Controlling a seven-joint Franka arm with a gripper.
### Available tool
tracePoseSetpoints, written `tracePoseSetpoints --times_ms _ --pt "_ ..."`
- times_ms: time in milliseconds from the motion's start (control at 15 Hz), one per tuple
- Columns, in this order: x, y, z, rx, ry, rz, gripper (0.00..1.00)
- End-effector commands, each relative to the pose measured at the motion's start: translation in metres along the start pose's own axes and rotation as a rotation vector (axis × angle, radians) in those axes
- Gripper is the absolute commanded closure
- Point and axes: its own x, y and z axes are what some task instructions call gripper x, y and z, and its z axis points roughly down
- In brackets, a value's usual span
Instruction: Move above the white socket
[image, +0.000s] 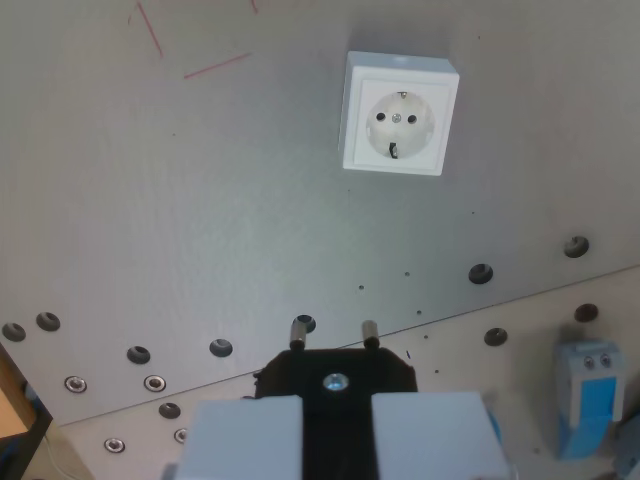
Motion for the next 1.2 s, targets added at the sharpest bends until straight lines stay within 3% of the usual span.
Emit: tracePoseSetpoints --times_ms 67,667,1200 --pt "0.0 0.0 0.0 0.0 0.0 0.0 1.0" --pt "0.0 0.001 0.003 0.0 0.001 0.007 1.0" --pt "0.0 0.004 0.017 0.008 0.03 0.026 1.0"
